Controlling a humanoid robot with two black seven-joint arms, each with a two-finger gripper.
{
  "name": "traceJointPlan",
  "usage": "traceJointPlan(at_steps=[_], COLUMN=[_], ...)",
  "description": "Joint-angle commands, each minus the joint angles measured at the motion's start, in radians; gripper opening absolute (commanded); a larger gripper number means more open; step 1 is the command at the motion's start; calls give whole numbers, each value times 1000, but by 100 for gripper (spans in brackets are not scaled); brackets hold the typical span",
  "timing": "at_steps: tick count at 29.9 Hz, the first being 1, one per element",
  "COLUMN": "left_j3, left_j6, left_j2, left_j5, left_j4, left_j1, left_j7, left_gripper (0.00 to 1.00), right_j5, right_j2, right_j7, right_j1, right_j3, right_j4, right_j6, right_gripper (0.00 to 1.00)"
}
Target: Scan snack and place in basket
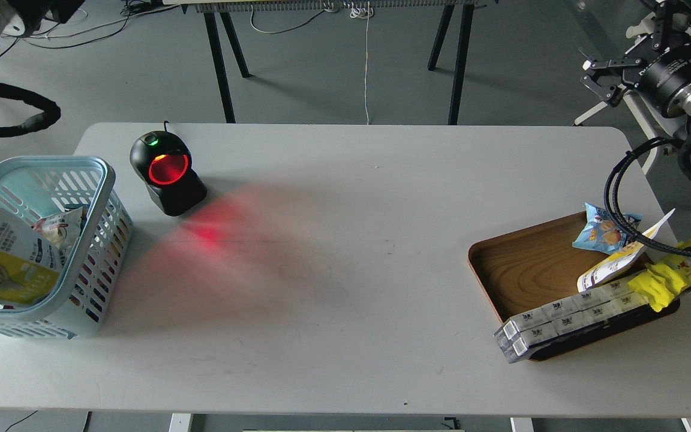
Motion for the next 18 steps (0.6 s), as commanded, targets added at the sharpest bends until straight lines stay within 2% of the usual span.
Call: traceJointPlan(at_steps=[1,6,9,13,18], left_j3=[-55,-119,-124,-126,-121], left_j6=[-9,-5,-3,-20,-75], left_j2=[-90,-162,-200,-194,-188], left_j5=[-76,-162,-184,-184,-182], left_j4=[119,176,176,167,167], left_j1=[-2,0,17,54,63], left_j7=[1,17,17,26,124], left_gripper=[99,99,99,99,100], right_j5=[0,0,0,9,9], right_j2=[-25,-41,-28,-21,4], right_j7=[4,6,7,13,15], right_j1=[-73,-170,-184,-187,-188], right_j3=[35,119,156,192,199], right_j4=[131,270,253,184,173], right_j6=[9,7,-4,-7,-11], right_gripper=[98,98,98,98,98])
